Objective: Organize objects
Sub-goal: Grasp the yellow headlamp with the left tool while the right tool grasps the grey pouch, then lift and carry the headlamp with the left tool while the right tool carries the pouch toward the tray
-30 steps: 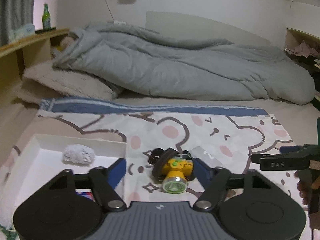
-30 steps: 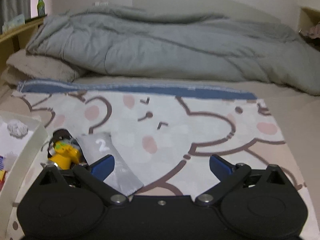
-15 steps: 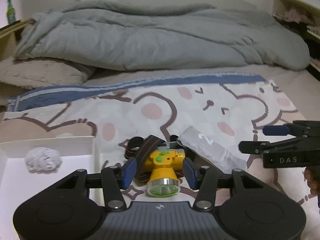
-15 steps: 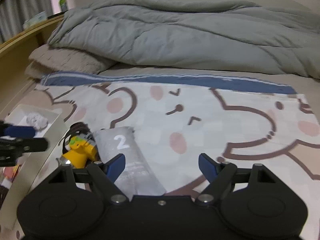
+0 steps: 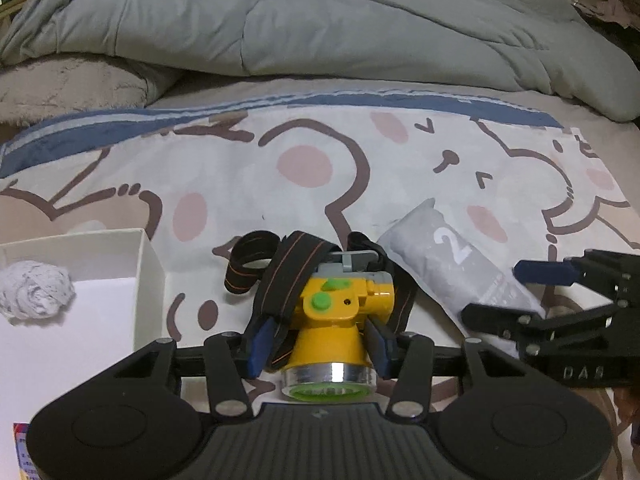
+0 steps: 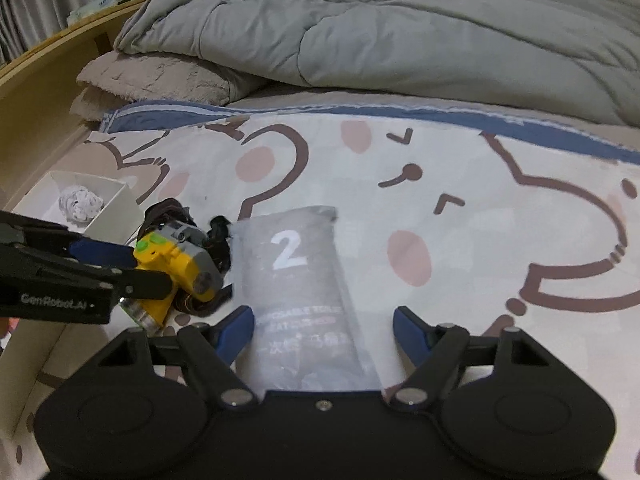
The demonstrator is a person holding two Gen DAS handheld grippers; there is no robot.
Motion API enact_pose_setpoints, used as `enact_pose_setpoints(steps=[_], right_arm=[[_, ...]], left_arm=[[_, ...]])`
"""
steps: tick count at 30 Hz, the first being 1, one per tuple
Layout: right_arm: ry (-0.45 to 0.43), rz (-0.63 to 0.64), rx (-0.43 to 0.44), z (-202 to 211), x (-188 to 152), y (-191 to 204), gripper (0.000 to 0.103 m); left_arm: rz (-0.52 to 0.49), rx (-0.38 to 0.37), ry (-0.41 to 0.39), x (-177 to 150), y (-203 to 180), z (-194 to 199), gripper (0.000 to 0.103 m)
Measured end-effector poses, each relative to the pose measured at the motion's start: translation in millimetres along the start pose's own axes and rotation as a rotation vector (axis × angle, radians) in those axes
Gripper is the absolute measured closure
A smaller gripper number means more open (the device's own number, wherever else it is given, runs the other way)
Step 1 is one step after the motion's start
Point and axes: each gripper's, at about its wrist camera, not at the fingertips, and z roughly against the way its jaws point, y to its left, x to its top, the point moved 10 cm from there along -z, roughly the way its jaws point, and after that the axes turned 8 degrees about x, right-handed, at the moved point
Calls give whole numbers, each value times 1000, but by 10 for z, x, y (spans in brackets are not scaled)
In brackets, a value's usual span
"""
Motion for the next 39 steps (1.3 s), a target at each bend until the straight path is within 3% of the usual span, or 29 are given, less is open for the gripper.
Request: enact_pose_setpoints(steps=[6, 10, 12, 21, 39], right_arm=[[25, 43, 20, -57, -93, 48, 27], [65, 109, -19, -26, -164, 88, 36], [77, 106, -23, 31, -205, 98, 41], [145, 116, -26, 424, -583, 160, 43], [298, 158, 51, 1287, -1597, 602, 44]], left_arm=[[-55, 22, 18, -82, -80, -75, 56], [-73, 28, 24, -160, -84, -29, 57], [-80, 20, 28, -216, -85, 24, 57], [-102, -22, 63, -590, -200, 417, 59], [-249, -137, 159, -1727, -523, 1267, 59]])
